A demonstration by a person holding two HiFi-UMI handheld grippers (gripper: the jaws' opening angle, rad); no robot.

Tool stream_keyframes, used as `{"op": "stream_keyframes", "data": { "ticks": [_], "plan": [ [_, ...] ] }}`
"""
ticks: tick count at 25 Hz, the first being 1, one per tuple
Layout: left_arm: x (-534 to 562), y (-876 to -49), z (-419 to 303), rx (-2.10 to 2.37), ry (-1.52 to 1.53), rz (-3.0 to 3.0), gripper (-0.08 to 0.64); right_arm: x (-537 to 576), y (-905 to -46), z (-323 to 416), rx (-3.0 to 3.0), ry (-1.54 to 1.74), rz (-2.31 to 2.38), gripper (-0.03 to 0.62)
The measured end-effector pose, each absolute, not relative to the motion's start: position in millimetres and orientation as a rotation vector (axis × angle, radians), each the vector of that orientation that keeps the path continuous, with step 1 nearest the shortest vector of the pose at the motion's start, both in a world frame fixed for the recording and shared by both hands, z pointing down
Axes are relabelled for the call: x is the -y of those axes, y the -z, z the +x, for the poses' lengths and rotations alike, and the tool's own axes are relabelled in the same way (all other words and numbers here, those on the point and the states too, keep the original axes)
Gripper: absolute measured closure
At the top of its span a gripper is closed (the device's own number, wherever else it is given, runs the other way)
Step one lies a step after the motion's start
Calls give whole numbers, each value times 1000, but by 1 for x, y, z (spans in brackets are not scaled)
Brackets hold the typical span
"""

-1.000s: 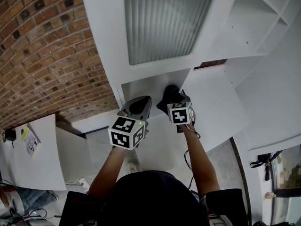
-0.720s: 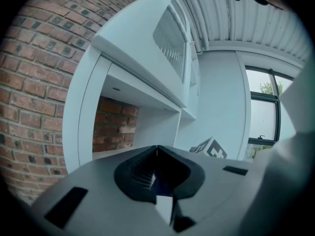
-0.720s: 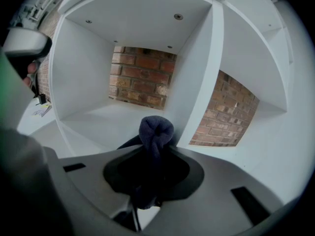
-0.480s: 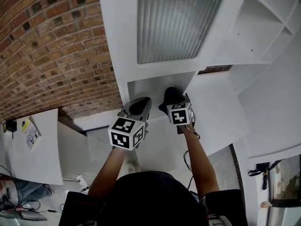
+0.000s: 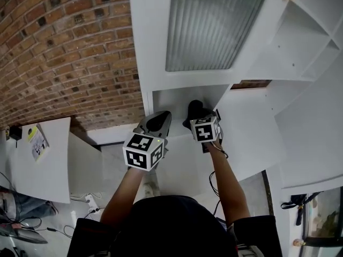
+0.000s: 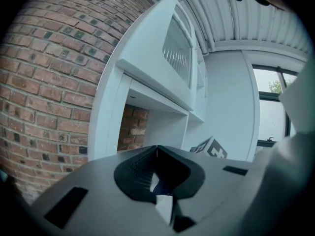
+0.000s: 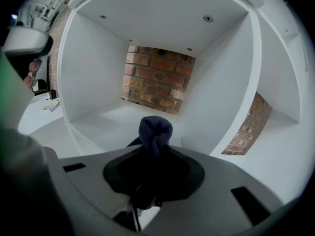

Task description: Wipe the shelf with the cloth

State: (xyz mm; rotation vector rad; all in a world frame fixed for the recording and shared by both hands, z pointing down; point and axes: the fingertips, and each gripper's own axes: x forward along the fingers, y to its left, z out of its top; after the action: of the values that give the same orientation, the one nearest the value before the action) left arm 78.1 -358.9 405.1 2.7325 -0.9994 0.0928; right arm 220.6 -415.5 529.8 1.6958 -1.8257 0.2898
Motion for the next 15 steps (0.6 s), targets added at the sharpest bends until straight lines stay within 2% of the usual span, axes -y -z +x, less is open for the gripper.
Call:
{"op": "stream_keyframes", "data": {
  "ticks": [15],
  "plan": [
    [360, -403, 44, 1142, -72, 2678, 543, 433, -529, 179, 1886, -250, 1567, 509]
  ]
}}
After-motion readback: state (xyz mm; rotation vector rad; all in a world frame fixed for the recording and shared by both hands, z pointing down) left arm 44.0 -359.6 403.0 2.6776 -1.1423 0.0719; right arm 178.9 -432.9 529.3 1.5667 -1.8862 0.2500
